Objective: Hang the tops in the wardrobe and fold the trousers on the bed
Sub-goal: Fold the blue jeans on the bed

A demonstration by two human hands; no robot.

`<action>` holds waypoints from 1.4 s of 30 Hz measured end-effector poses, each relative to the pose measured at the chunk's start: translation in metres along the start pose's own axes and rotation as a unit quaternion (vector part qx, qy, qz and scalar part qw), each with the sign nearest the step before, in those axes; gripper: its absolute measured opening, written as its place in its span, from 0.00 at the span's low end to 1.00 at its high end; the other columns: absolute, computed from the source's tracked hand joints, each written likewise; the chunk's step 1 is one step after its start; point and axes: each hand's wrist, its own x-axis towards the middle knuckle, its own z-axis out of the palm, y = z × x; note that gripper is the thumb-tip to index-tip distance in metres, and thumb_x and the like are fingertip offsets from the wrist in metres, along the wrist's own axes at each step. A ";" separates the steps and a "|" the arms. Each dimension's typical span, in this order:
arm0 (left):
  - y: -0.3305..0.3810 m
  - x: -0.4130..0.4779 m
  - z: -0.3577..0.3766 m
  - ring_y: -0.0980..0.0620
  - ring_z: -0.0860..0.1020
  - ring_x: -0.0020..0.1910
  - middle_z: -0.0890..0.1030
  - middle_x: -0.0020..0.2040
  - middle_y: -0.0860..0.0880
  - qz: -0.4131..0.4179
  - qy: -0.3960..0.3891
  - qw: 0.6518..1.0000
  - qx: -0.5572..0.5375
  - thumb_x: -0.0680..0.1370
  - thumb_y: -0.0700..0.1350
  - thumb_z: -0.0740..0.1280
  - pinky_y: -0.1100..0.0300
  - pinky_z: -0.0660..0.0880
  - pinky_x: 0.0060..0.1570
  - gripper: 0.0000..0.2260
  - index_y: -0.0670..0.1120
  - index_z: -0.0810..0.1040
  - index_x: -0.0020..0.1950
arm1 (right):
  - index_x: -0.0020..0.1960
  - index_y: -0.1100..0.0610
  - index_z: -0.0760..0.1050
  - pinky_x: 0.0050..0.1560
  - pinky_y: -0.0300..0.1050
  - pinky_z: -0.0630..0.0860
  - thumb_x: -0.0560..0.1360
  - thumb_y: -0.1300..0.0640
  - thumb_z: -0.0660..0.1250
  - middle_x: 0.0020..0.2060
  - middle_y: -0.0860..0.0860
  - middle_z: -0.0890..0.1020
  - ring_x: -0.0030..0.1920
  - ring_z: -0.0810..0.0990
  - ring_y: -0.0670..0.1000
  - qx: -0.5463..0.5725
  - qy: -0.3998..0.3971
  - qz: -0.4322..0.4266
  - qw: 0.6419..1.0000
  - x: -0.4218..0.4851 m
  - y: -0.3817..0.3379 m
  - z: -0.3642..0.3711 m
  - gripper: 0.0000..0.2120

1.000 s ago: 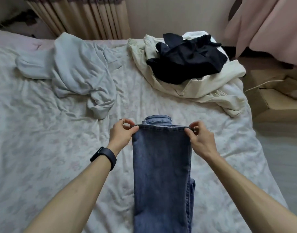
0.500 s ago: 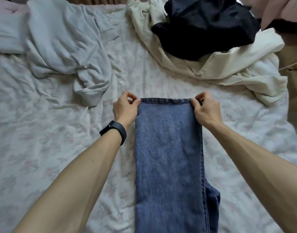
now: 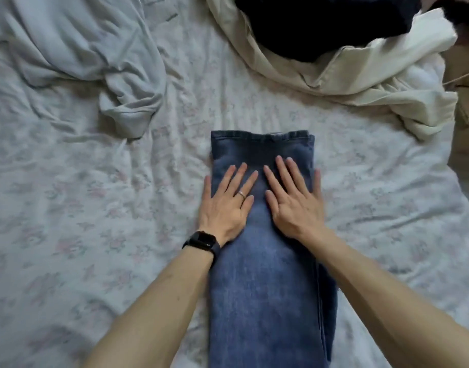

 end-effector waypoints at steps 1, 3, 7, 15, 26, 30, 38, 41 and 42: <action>-0.011 0.001 0.002 0.53 0.40 0.81 0.43 0.83 0.56 -0.022 -0.009 0.999 0.030 0.85 0.57 0.46 0.38 0.37 0.76 0.25 0.58 0.41 0.81 | 0.82 0.43 0.43 0.76 0.70 0.39 0.84 0.40 0.41 0.82 0.48 0.40 0.81 0.38 0.52 -0.020 -0.026 0.051 0.998 -0.001 0.013 0.005 0.28; -0.019 0.000 -0.007 0.49 0.40 0.81 0.41 0.83 0.53 -0.072 -0.015 0.996 0.059 0.85 0.57 0.45 0.37 0.36 0.75 0.26 0.56 0.42 0.82 | 0.82 0.44 0.38 0.74 0.72 0.35 0.84 0.41 0.41 0.81 0.51 0.36 0.80 0.33 0.55 -0.016 -0.040 0.151 0.988 -0.005 0.024 0.000 0.29; 0.025 -0.062 -0.014 0.48 0.44 0.82 0.47 0.83 0.48 -0.021 0.047 0.999 -0.005 0.84 0.54 0.49 0.39 0.40 0.77 0.28 0.49 0.49 0.83 | 0.83 0.53 0.48 0.77 0.67 0.37 0.83 0.48 0.50 0.82 0.55 0.43 0.81 0.40 0.55 0.034 0.081 0.070 0.994 -0.074 -0.033 -0.018 0.30; -0.012 -0.218 0.032 0.48 0.57 0.80 0.55 0.82 0.52 0.003 -0.067 0.996 0.051 0.83 0.56 0.49 0.35 0.54 0.74 0.27 0.52 0.52 0.82 | 0.82 0.50 0.54 0.77 0.69 0.45 0.82 0.44 0.51 0.82 0.53 0.51 0.82 0.48 0.53 -0.024 -0.061 0.088 0.994 -0.250 0.001 0.028 0.30; 0.071 -0.313 0.032 0.40 0.51 0.81 0.52 0.83 0.48 0.115 -0.085 0.989 0.041 0.76 0.43 0.63 0.37 0.55 0.76 0.37 0.46 0.52 0.83 | 0.82 0.55 0.54 0.76 0.68 0.55 0.71 0.58 0.69 0.82 0.54 0.52 0.81 0.51 0.54 -0.020 -0.067 -0.051 0.996 -0.352 -0.041 0.031 0.44; 0.071 -0.312 0.044 0.39 0.63 0.78 0.63 0.80 0.45 0.095 -0.021 0.994 0.053 0.79 0.40 0.54 0.38 0.69 0.70 0.27 0.45 0.63 0.80 | 0.80 0.57 0.60 0.75 0.63 0.58 0.76 0.62 0.58 0.80 0.55 0.59 0.80 0.57 0.54 -0.021 0.000 -0.004 1.000 -0.347 -0.043 0.039 0.33; 0.061 -0.302 0.045 0.33 0.72 0.70 0.72 0.72 0.34 0.145 -0.094 0.978 0.118 0.82 0.42 0.49 0.39 0.71 0.68 0.24 0.39 0.69 0.76 | 0.76 0.61 0.68 0.71 0.63 0.67 0.79 0.62 0.52 0.75 0.60 0.70 0.75 0.69 0.58 -0.073 0.011 -0.041 0.996 -0.341 -0.038 0.044 0.26; 0.061 -0.308 0.025 0.36 0.77 0.66 0.77 0.68 0.35 0.160 -0.082 0.975 0.129 0.80 0.41 0.50 0.43 0.76 0.62 0.23 0.39 0.75 0.71 | 0.69 0.64 0.75 0.65 0.62 0.74 0.77 0.63 0.54 0.65 0.62 0.79 0.66 0.78 0.62 -0.067 0.005 -0.060 0.996 -0.343 -0.042 0.026 0.23; 0.060 -0.313 0.020 0.37 0.78 0.65 0.78 0.66 0.36 0.165 -0.078 0.974 0.132 0.80 0.40 0.51 0.44 0.78 0.61 0.23 0.39 0.77 0.69 | 0.67 0.65 0.77 0.64 0.62 0.75 0.76 0.64 0.54 0.62 0.63 0.80 0.63 0.80 0.63 -0.057 -0.003 -0.066 0.996 -0.346 -0.044 0.020 0.22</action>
